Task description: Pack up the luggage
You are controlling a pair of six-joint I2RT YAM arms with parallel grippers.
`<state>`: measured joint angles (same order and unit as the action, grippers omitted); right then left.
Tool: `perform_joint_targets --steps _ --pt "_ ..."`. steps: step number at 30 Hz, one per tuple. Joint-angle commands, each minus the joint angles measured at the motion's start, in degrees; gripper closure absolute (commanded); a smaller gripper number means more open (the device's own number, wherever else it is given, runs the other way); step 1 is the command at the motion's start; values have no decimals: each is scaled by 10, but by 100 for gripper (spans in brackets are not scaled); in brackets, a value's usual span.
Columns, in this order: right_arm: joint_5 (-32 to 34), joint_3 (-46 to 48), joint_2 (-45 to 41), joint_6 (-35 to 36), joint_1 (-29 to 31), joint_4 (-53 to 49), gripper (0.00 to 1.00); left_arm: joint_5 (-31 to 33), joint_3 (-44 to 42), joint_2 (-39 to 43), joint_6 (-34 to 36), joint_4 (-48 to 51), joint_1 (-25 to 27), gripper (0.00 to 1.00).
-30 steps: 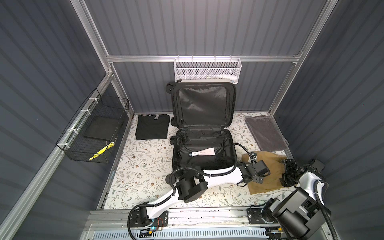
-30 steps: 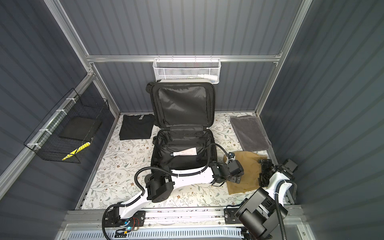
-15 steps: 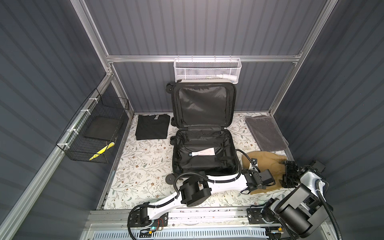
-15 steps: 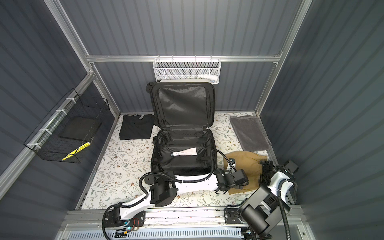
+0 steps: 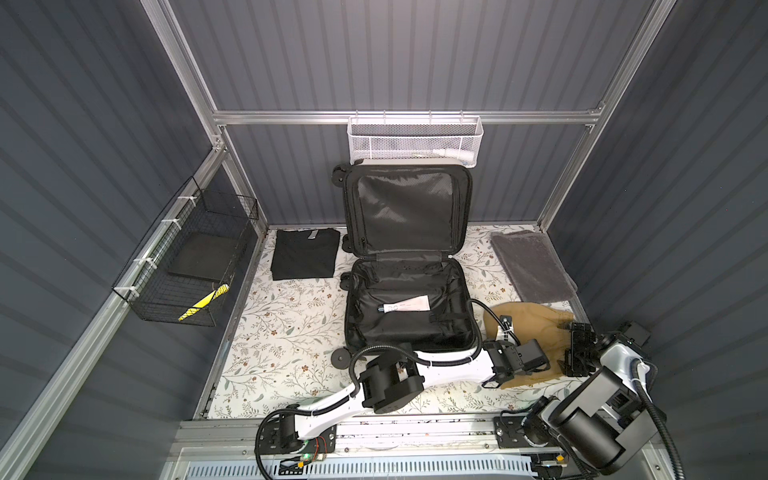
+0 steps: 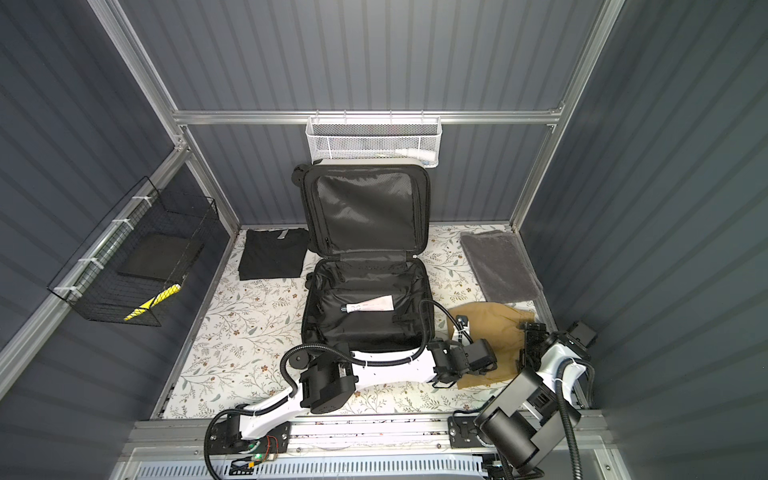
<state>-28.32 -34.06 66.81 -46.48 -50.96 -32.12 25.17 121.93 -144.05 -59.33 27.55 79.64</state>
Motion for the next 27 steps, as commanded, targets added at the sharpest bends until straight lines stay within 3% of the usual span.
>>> perform_joint_targets --steps 1,10,15,23,27 --pt "2 8 -2 -1 -4 -8 1 14 -55 -6 -3 -34 1 14" --pt "4 8 -2 1 -5 -10 1 32 -82 5 8 -74 2 32" --pt "2 8 -1 2 -6 -9 1 43 -95 23 33 -95 2 62" --pt "-25 10 -9 8 -5 2 1 48 -35 42 172 -53 2 98" --pt "-49 11 -23 17 8 19 1 45 17 41 241 5 -3 100"
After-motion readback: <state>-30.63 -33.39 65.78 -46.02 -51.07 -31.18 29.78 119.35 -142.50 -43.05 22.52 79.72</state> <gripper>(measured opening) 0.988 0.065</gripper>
